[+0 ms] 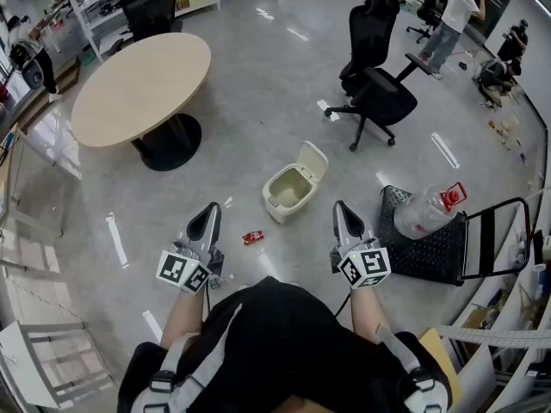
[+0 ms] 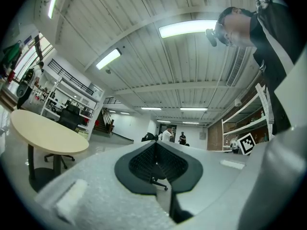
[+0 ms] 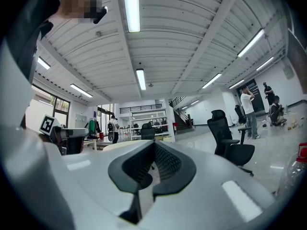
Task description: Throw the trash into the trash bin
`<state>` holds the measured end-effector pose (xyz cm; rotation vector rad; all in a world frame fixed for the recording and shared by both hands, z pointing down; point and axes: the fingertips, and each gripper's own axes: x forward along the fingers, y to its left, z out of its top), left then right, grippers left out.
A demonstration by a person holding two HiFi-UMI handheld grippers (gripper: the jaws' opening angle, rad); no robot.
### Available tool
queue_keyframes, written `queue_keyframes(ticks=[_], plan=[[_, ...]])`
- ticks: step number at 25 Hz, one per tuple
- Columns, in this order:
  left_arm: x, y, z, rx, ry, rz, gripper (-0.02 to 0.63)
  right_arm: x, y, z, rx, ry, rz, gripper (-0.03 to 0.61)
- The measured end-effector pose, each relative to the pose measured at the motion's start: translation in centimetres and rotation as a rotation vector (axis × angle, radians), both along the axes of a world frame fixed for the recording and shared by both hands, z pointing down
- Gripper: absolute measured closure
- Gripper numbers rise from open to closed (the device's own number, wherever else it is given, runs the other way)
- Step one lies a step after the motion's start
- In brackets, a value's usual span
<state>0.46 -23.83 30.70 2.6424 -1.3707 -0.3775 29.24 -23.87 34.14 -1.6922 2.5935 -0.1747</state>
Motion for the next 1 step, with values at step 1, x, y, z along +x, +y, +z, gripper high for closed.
queue_keyframes(ticks=[1], plan=[[-0.2,0.22,0.28,-0.007,0.002,-0.007,0.614,0.0,0.12,0.11,-0.002,0.004,-0.004,0.574]])
